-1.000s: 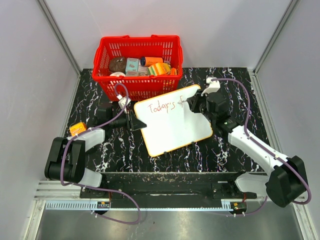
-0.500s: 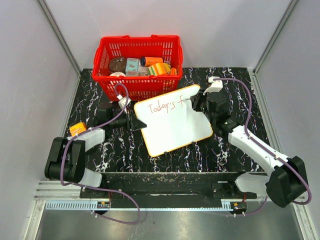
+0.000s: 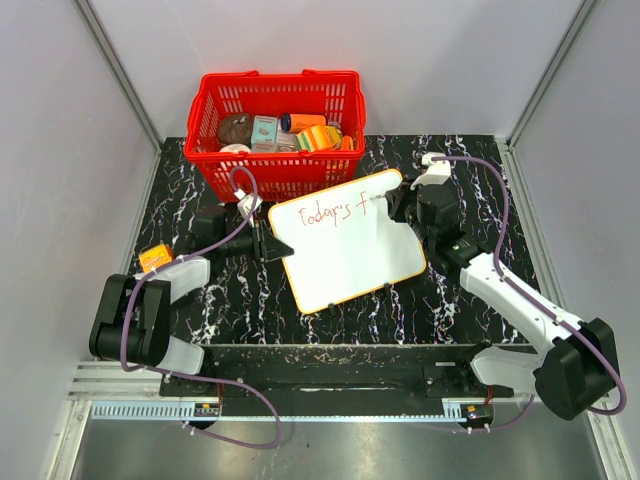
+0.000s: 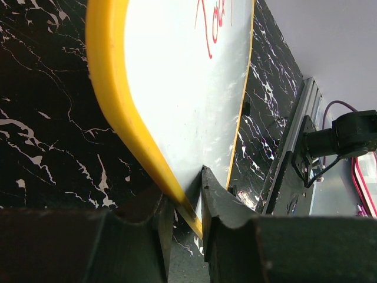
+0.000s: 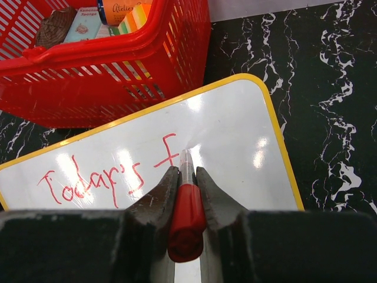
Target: Write a sentence on the whiteboard
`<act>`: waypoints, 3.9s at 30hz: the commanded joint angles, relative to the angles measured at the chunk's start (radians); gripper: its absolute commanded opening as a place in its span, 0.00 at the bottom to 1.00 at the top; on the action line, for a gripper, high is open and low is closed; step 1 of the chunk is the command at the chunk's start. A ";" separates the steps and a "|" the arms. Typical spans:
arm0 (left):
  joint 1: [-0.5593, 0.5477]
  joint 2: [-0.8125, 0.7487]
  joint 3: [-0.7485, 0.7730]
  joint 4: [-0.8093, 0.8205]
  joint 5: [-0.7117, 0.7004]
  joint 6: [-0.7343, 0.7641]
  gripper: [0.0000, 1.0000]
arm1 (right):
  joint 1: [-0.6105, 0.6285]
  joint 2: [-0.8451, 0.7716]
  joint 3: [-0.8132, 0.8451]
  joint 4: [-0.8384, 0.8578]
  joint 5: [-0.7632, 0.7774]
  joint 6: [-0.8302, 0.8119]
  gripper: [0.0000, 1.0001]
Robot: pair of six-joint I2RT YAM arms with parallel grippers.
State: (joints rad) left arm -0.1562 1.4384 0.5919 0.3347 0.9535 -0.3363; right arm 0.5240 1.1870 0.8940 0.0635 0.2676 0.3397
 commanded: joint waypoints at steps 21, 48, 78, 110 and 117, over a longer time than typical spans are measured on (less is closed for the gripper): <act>-0.025 -0.003 -0.014 -0.022 -0.076 0.118 0.00 | -0.007 -0.038 -0.053 -0.017 -0.008 0.005 0.00; -0.026 -0.003 -0.012 -0.026 -0.078 0.120 0.00 | -0.010 0.025 0.039 0.002 0.079 -0.007 0.00; -0.026 -0.001 -0.012 -0.026 -0.079 0.120 0.00 | -0.010 -0.040 -0.041 -0.039 0.027 -0.004 0.00; -0.028 0.001 -0.009 -0.031 -0.081 0.123 0.00 | -0.028 0.056 0.089 0.041 0.111 0.007 0.00; -0.028 -0.001 -0.009 -0.033 -0.081 0.125 0.00 | -0.032 0.049 0.077 0.050 0.097 0.012 0.00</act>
State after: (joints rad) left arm -0.1612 1.4384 0.5919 0.3302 0.9508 -0.3351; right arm 0.5014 1.2404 0.9382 0.0666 0.3477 0.3450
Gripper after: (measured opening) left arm 0.245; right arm 0.209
